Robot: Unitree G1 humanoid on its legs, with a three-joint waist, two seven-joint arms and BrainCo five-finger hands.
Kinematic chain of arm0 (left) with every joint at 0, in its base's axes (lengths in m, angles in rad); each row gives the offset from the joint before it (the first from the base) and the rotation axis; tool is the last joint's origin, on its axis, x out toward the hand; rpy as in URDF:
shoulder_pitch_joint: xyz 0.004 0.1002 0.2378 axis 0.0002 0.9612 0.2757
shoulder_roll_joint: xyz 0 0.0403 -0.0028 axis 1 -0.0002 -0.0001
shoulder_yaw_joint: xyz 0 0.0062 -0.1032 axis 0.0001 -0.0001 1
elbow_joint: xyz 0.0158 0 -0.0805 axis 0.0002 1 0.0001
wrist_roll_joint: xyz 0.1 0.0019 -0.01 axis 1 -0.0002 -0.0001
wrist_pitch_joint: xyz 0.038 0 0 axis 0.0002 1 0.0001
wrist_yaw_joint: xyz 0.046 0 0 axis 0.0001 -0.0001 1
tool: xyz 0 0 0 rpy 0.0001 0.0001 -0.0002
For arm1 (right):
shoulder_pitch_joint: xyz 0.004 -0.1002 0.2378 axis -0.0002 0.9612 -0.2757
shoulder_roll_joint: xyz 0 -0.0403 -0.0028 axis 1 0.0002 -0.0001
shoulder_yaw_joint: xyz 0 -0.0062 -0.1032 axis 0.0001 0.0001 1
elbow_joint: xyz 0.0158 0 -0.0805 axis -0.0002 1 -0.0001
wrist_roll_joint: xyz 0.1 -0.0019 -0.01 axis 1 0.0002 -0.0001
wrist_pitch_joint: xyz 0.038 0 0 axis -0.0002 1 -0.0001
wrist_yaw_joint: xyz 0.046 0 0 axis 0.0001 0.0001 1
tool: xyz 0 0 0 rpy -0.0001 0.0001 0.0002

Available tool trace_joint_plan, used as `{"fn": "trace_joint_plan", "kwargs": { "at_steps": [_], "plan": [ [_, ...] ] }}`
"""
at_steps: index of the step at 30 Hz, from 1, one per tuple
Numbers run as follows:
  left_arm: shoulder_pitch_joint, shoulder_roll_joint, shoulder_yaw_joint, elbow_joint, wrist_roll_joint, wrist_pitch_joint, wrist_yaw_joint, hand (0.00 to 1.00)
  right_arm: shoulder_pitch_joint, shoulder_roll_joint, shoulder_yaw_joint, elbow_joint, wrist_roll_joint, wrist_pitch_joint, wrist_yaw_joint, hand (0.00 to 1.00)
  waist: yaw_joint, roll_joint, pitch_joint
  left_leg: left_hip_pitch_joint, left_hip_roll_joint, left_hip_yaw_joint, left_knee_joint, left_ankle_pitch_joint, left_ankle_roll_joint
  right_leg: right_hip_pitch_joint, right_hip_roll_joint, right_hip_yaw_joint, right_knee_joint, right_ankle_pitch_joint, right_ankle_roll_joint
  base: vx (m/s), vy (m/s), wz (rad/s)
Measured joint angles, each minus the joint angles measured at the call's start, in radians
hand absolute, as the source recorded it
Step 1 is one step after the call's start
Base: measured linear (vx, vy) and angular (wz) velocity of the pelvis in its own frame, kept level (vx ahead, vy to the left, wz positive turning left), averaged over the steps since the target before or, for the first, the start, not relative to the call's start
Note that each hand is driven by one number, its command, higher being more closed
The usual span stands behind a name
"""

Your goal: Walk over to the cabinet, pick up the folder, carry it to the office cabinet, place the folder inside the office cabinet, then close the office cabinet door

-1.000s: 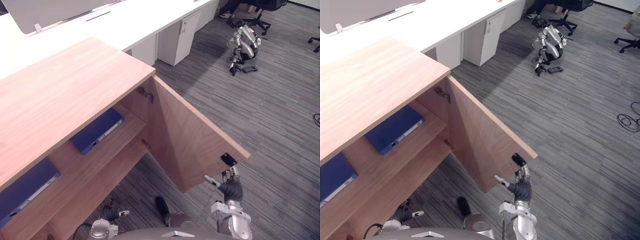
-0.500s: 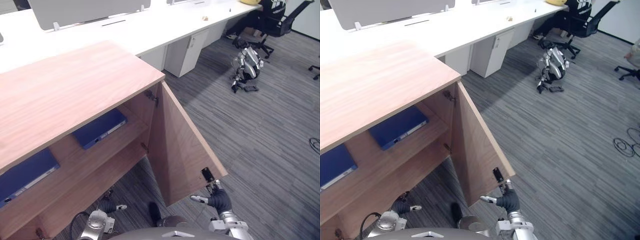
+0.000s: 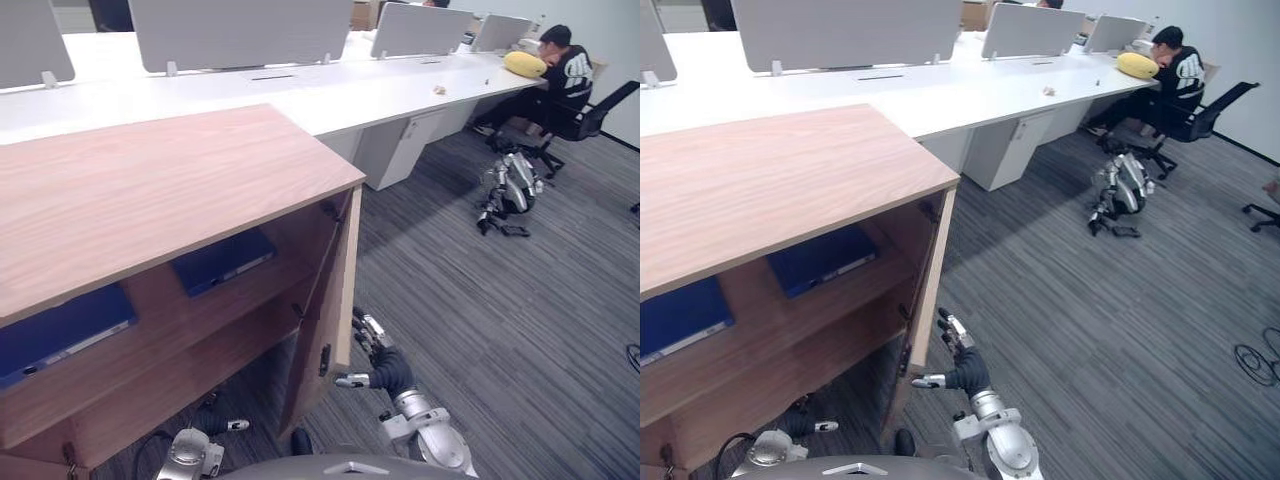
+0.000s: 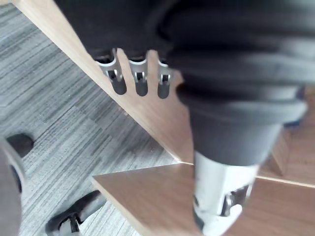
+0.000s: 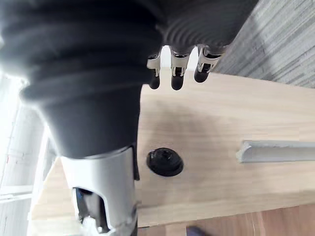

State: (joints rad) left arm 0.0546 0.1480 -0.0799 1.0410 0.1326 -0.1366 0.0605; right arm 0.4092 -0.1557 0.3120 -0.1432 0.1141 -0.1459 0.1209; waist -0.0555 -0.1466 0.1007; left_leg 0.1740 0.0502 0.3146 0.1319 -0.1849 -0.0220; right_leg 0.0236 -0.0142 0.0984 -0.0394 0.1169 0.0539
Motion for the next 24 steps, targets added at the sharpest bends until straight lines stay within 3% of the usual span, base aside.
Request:
{"fn": "trace_joint_plan", "kwargs": {
  "at_steps": [11,24],
  "plan": [
    [0.003,-0.022,0.034,-0.008,-0.023,0.000,0.041,0.00,-0.305,-0.003,0.051,0.287,0.058,-0.014,-0.070,0.00,0.056,0.029,0.002,-0.038,-0.039,-0.125,-0.018,0.029,0.031,0.018,-0.049,-0.118,-0.013,-0.003,0.016,0.02,0.020,0.32],
    [0.023,-0.050,0.090,-0.050,-0.133,-0.002,0.067,0.00,-0.407,-0.001,-0.040,0.519,0.040,-0.026,-0.139,0.00,0.105,0.058,0.000,-0.084,-0.082,-0.293,-0.118,0.120,0.041,0.013,-0.091,-0.275,-0.014,-0.027,0.029,-0.02,-0.013,0.42]
  ]
}}
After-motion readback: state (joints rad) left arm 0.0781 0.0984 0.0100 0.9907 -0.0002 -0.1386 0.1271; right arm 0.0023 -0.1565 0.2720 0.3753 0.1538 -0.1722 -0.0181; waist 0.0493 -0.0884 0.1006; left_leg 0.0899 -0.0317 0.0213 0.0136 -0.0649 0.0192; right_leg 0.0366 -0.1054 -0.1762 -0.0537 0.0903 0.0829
